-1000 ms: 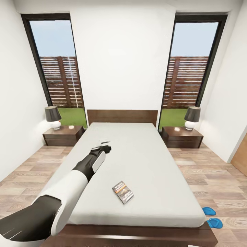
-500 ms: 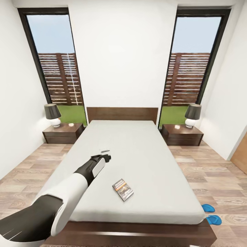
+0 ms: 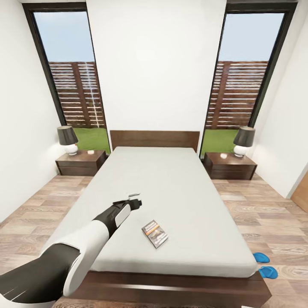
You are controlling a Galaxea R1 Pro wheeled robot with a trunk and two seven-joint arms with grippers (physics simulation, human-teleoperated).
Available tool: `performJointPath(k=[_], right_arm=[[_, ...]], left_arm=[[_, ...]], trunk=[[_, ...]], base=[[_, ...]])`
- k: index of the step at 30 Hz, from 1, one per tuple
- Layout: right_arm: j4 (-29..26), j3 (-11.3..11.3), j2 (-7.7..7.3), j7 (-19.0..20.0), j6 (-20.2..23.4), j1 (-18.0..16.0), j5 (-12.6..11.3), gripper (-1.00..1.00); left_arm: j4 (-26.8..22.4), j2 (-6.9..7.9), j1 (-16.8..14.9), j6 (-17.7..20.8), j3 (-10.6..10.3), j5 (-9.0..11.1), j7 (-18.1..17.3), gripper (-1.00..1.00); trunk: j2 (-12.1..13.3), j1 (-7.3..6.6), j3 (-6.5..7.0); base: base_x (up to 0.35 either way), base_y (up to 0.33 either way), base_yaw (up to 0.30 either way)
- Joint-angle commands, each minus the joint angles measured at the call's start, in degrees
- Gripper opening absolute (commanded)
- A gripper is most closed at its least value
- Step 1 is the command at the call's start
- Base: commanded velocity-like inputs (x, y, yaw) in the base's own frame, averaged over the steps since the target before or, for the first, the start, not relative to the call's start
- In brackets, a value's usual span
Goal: In the bedroom, move the book from the bed onto either nightstand, and place the two sandals side by side next to the bed.
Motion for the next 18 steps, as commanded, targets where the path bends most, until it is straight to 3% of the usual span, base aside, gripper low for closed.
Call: performJointPath(k=[1, 18], right_arm=[[0.13, 0.44, 0.0, 0.21, 0.02, -0.09, -0.61, 1.0], [0.13, 0.31, -0.44, 0.3, 0.02, -0.09, -0.61, 1.0]], left_arm=[[-0.03, 0.0, -0.04, -0.04, -0.33, 0.37, 0.13, 1.0], [0.14, 0.0, -0.04, -2.27, -0.24, 0.39, -1.26, 1.0]], trunk=[[-0.14, 0.04, -0.22], [-0.14, 0.04, -1.75]], base=[[0.0, 0.0, 0.075], [0.0, 0.0, 0.086]])
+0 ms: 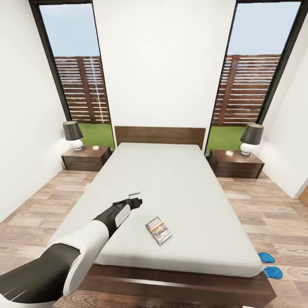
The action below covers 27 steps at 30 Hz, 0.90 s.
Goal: In the bedroom, move the book from the bed onto either nightstand, and place the two sandals side by side next to the bed.
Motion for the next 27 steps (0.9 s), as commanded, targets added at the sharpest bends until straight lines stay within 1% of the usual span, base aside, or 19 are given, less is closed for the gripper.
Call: performJointPath(k=[1, 6, 9, 12, 19, 27], right_arm=[[0.13, 0.42, -0.12, 0.31, 0.04, -0.09, -0.61, 1.0], [0.13, 0.41, -0.24, 0.11, 0.09, -0.09, -0.61, 1.0], [0.13, 0.41, -0.25, 0.11, 0.08, -0.09, -0.61, 1.0], [0.13, 0.45, -0.25, 0.13, 0.04, -0.09, -0.61, 1.0], [0.13, 0.49, -0.25, 0.26, -0.1, -0.09, -0.61, 1.0], [0.13, 0.49, -0.25, 0.47, -0.14, -0.09, -0.61, 1.0]], left_arm=[[-0.09, 0.0, -0.04, 0.04, -0.33, 0.35, 0.39, 1.0], [-0.04, 0.0, -0.03, -2.67, -0.33, 0.34, 0.38, 1.0], [0.41, 0.0, 0.01, -3.51, -0.35, 0.29, 0.39, 1.0], [0.61, 0.0, 0.02, -3.77, -0.36, 0.27, 0.39, 1.0], [0.7, 0.0, 0.03, -3.89, -0.33, 0.26, 0.31, 1.0], [0.7, 0.0, 0.04, -3.9, -0.33, 0.26, 0.3, 1.0]], trunk=[[-0.14, 0.03, -0.22], [-0.14, 0.03, -0.67], [-0.14, 0.03, -0.94], [-0.14, 0.03, -1.21], [-0.14, 0.03, -1.8], [-0.14, 0.03, -1.99]], base=[[0.0, 0.0, 0.088], [0.015, -0.007, 0.088], [0.134, -0.144, 0.088], [0.103, -0.151, 0.088], [0.017, -0.025, 0.08], [0.001, -0.002, -0.01]])
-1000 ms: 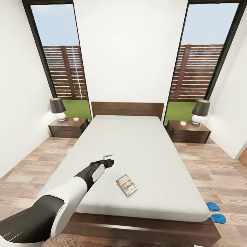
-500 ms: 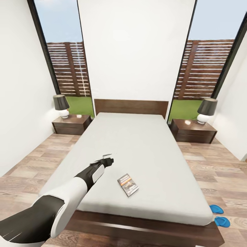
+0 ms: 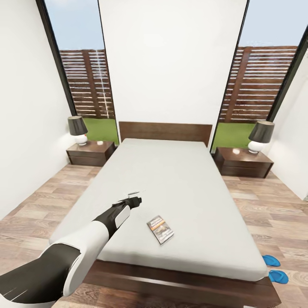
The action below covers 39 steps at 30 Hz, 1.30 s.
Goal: In the bedroom, move the book from the bed onto either nightstand, and place the two sandals side by side next to the bed.
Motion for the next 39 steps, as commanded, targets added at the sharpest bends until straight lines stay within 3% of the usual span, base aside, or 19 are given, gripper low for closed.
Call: performJointPath(k=[1, 21, 39], right_arm=[[0.15, 0.43, 0.0, 0.32, 0.01, -0.1, -0.61, 1.0], [0.15, 0.46, 0.0, 0.25, -0.18, -0.1, -0.61, 1.0], [0.15, 0.51, 0.0, -0.19, -0.28, -0.1, -0.61, 1.0]], left_arm=[[-0.1, 0.0, -0.04, 0.27, -0.29, 0.24, 0.39, 1.0], [-0.1, 0.0, -0.03, 0.27, -0.29, 0.24, 0.39, 1.0], [-0.02, 0.0, -0.03, 0.0, -0.29, 0.24, 0.39, 1.0]], trunk=[[-0.13, 0.03, -0.17], [-0.13, 0.03, -1.56], [-0.13, 0.03, -3.17]], base=[[0.0, 0.0, -0.14], [0.0, 0.0, -0.185], [0.0, 0.0, -0.014]])
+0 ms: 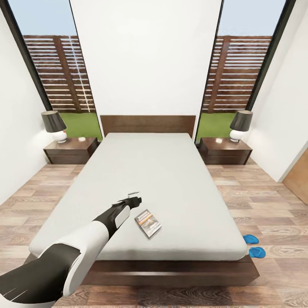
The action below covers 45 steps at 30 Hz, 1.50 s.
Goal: In the bedroom, move the book from the bed onto either nightstand, and place the two sandals side by side next to the bed.
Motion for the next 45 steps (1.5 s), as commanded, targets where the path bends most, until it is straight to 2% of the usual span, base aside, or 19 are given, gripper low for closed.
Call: performJointPath(k=[1, 10, 13, 16, 21, 25, 33, 37, 41, 45], right_arm=[[0.15, 0.44, 0.0, 0.32, -0.01, -0.09, -0.61, 1.0], [0.15, 0.44, 0.0, 0.32, -0.01, -0.09, -0.61, 1.0], [0.15, 0.44, 0.0, 0.31, -0.01, -0.09, -0.61, 1.0], [0.15, 0.44, 0.0, 0.32, -0.01, -0.09, -0.61, 1.0], [0.15, 0.44, 0.0, 0.3, -0.01, -0.09, -0.61, 1.0], [0.15, 0.44, 0.0, 0.31, -0.01, -0.09, -0.61, 1.0], [0.15, 0.44, 0.0, 0.31, -0.01, -0.09, -0.61, 1.0], [0.15, 0.44, 0.0, 0.3, -0.01, -0.09, -0.61, 1.0], [0.15, 0.44, 0.0, 0.3, -0.01, -0.09, -0.61, 1.0], [0.15, 0.44, 0.0, 0.32, -0.01, -0.09, -0.61, 1.0]], left_arm=[[-0.09, 0.0, -0.04, 0.27, -0.34, 0.26, 0.41, 1.0], [-0.15, 0.0, -0.04, 0.27, -0.41, 0.18, 1.74, 1.0], [-0.26, 0.0, -0.04, 0.27, -0.48, 0.11, 5.47, 1.0], [-0.44, 0.0, -0.04, 0.27, -0.5, 0.15, 10.95, 1.0], [-0.5, 0.0, -0.04, 0.27, -0.5, 0.17, 13.09, 1.0], [-0.38, 0.0, -0.04, 0.08, -0.44, 0.17, 12.01, 1.0], [-0.1, 0.0, 0.08, -3.25, -0.42, 0.17, 10.75, 1.0], [-0.09, 0.0, 0.33, -3.52, -0.41, 0.17, 8.33, 1.0], [-0.09, 0.0, 0.48, -3.58, -0.41, 0.16, 4.0, 1.0], [-0.09, 0.0, 0.55, -3.59, -0.41, 0.09, 2.73, 1.0]], trunk=[[-0.12, 0.03, -0.21], [-0.12, 0.03, -1.02], [-0.12, 0.03, -1.29], [-0.12, 0.03, -1.56], [-0.12, 0.03, -2.01], [-0.12, 0.03, -2.37], [-0.12, 0.03, -3.09], [-0.12, 0.03, -3.45], [-0.12, 0.03, -3.81], [-0.12, 0.03, -4.17]], base=[[0.0, 0.0, 0.0], [0.0, 0.0, 0.0], [0.0, 0.0, 0.0], [0.0, 0.0, 0.0], [0.0, 0.0, 0.0], [0.0, 0.0, 0.0], [0.0, 0.0, 0.0], [0.0, 0.0, 0.0], [0.0, 0.0, 0.0], [0.005, -0.004, 0.0]])
